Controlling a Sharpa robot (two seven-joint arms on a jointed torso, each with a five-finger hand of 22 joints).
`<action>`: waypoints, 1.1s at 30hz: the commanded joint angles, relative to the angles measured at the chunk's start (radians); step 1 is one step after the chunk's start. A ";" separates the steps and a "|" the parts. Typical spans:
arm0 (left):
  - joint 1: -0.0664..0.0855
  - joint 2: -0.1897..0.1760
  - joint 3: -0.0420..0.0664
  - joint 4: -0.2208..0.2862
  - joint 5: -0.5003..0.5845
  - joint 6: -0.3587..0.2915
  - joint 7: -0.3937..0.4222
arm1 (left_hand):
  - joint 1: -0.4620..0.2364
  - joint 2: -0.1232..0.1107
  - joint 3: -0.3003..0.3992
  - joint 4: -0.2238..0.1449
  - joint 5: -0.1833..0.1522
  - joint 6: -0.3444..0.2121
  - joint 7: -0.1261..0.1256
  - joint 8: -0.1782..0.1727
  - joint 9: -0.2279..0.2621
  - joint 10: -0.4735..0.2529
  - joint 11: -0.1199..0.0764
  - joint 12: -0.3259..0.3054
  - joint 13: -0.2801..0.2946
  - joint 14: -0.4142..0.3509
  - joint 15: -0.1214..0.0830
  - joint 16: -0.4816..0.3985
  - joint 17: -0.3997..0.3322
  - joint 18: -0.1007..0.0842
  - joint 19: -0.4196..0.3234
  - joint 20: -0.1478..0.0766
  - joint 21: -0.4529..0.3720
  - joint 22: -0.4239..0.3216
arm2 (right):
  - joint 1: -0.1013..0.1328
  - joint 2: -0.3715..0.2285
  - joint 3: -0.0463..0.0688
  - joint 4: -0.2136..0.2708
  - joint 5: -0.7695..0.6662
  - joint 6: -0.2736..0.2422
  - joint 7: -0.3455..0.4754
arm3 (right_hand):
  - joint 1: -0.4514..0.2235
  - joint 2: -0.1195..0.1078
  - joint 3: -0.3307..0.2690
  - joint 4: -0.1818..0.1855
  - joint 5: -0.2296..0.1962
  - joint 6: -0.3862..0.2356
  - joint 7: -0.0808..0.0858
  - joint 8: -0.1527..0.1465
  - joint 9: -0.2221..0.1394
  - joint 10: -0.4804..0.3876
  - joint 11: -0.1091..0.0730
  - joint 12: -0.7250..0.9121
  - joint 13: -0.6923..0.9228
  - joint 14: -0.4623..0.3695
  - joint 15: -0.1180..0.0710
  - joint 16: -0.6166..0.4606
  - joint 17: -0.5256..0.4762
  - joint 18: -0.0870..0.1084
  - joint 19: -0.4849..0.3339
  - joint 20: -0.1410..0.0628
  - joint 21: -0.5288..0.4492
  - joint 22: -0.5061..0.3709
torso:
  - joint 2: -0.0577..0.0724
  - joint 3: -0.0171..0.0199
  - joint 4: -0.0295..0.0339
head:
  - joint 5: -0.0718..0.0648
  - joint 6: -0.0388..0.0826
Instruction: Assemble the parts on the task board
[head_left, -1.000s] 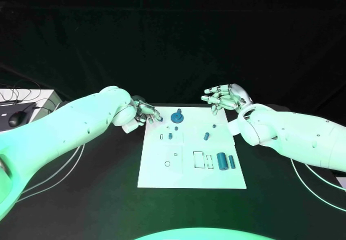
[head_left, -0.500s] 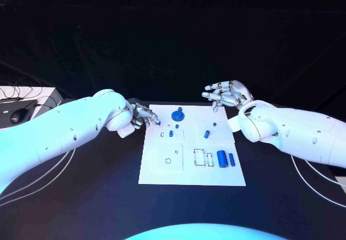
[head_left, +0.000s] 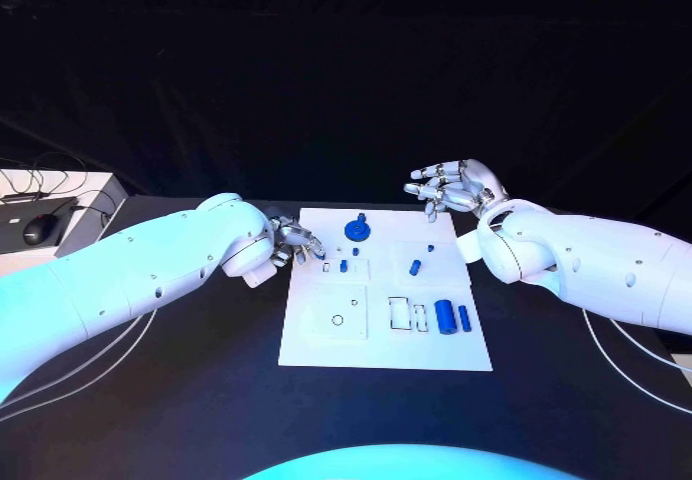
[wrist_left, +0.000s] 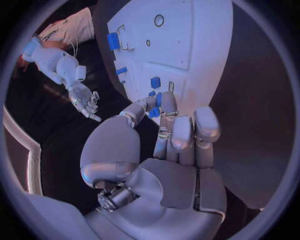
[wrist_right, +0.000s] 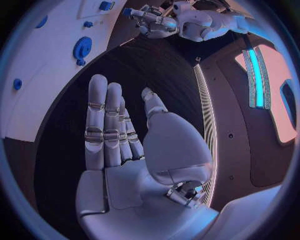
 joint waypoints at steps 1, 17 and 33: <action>-0.002 0.009 -0.003 0.002 -0.063 -0.038 0.009 | 0.034 0.049 0.021 -0.022 -0.001 0.062 -0.053 -0.001 0.274 0.020 -0.017 -0.006 0.002 0.005 -0.005 0.006 0.002 -0.013 0.004 -0.003 0.002 -0.002 | -0.001 0.001 0.001 0.000 -0.001 0.014 0.006 | -0.004 0.007 -0.001 -0.007 0.005 0.000 0.009 -0.006 0.000 0.000 -0.004 -0.001 -0.001 -0.005 0.000 0.005 0.001 0.011 -0.008 0.000 0.006 0.001 | 0.002 0.0010 -0.0002 | 0.000 0.000; -0.007 0.047 -0.014 -0.015 -0.125 0.012 -0.020 | 0.023 0.056 0.029 -0.027 -0.003 0.063 -0.055 0.004 0.284 0.022 -0.018 -0.005 0.014 0.006 -0.005 0.008 0.008 -0.016 0.004 -0.004 0.003 -0.003 | -0.001 0.003 0.001 -0.001 -0.001 0.015 0.006 | -0.004 0.008 0.000 -0.009 0.006 0.000 0.009 -0.005 0.000 0.000 -0.004 -0.001 -0.001 -0.005 0.000 0.005 0.001 0.010 -0.008 0.000 0.006 0.002 | 0.004 0.0004 -0.0001 | 0.001 -0.005; -0.016 0.075 -0.019 -0.054 -0.157 0.024 -0.026 | 0.024 0.057 0.031 -0.029 -0.003 0.063 -0.055 0.005 0.285 0.022 -0.018 -0.006 0.016 0.006 -0.005 0.008 0.008 -0.016 0.004 -0.005 0.004 -0.003 | -0.002 0.003 0.001 0.000 -0.001 0.015 0.006 | -0.004 0.008 0.000 -0.009 0.006 0.000 0.009 -0.005 0.000 0.000 -0.004 -0.001 -0.001 -0.005 0.000 0.005 0.001 0.010 -0.008 0.000 0.006 0.002 | 0.004 0.0013 0.0001 | 0.001 -0.009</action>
